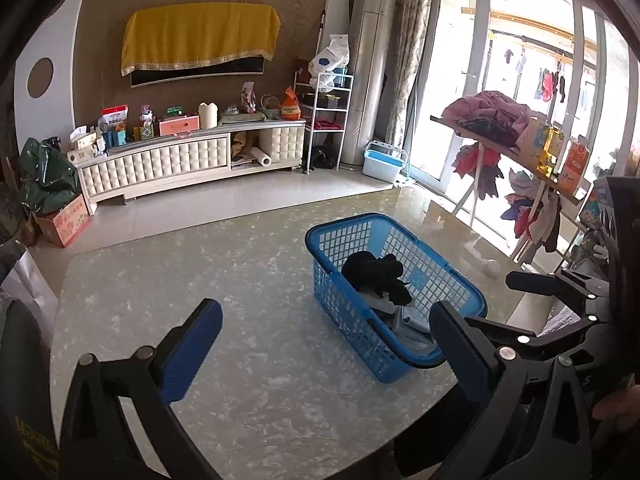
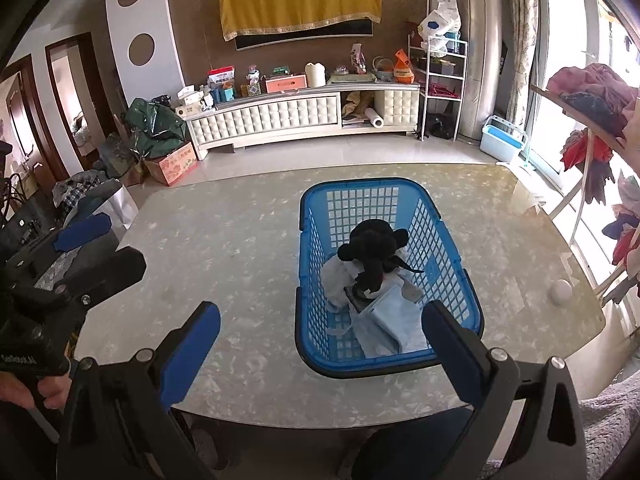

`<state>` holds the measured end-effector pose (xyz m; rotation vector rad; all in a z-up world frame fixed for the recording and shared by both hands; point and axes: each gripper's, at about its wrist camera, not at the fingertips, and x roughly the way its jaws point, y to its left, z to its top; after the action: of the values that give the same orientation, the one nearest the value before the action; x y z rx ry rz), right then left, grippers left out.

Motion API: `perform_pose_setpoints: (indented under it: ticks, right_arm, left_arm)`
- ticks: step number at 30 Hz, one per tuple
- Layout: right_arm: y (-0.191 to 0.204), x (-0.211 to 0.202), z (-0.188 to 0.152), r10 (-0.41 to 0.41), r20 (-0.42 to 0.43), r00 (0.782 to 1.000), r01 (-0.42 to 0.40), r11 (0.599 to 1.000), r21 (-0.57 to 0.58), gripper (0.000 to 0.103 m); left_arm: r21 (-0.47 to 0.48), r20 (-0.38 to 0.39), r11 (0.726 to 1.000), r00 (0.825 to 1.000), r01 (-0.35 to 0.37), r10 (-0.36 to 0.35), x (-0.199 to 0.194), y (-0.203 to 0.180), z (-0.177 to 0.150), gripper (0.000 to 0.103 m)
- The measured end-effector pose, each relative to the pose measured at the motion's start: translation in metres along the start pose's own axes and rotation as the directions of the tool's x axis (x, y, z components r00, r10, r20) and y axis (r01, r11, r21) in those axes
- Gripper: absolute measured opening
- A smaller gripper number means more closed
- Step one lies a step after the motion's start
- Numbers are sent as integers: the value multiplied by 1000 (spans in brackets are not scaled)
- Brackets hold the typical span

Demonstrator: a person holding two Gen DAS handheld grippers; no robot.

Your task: Organize soft objects

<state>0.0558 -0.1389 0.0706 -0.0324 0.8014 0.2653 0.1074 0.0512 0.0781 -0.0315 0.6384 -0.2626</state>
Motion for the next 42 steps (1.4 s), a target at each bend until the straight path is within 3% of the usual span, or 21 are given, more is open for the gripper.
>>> perform_pose_setpoints:
  ticks: [12,42]
  right_arm:
    - [4,-5,-1,-2,13,1000,2,1000,-9,101]
    - [1,-9,0,6,27,1000,-6,1000,-9,101]
  left_arm:
    - [-6,-1,1000,1000,-28,28,-3,2,-2,103]
    - [17,7,1000,1000,-24,24,-10,-5,-4,103]
